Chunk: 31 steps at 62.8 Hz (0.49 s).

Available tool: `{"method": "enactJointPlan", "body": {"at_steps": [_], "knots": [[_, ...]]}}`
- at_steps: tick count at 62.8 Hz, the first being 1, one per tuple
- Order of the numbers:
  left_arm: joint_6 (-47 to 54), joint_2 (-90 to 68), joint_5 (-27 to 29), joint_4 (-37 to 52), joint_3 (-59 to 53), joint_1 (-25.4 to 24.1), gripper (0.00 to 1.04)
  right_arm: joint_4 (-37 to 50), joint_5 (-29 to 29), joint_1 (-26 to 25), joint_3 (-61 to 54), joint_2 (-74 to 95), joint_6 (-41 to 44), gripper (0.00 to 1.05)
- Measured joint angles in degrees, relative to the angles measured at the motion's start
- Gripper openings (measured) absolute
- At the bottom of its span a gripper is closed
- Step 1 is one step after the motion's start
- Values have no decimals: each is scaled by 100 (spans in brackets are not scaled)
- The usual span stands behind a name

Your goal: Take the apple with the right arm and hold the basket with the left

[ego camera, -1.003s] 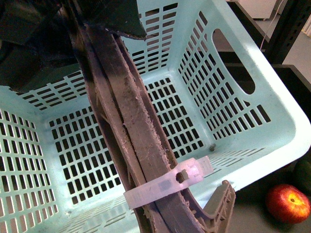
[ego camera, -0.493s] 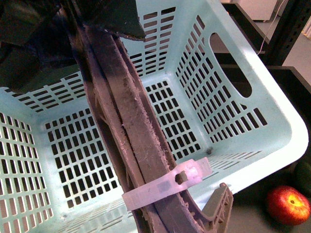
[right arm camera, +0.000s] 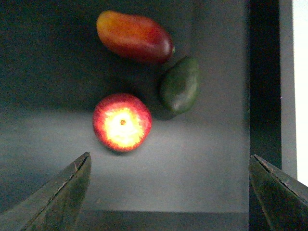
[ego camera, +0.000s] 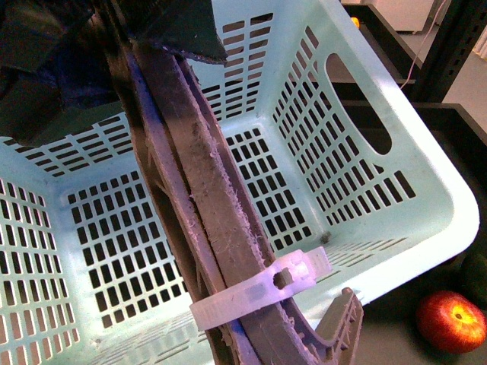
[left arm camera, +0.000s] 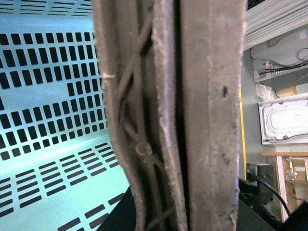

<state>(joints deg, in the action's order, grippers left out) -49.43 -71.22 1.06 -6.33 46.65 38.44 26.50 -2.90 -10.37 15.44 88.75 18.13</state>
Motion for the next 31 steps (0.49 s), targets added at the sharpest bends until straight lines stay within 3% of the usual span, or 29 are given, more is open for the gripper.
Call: {"method": "enactJointPlan", "body": {"at_steps": [17, 31], "knots": [[7, 0, 15, 0, -4, 0, 16, -356, 264, -175, 868, 1582, -223, 96], [9, 0, -4, 0, -4, 11, 16, -365, 323, 118, 1561, 2710, -863, 96]]}}
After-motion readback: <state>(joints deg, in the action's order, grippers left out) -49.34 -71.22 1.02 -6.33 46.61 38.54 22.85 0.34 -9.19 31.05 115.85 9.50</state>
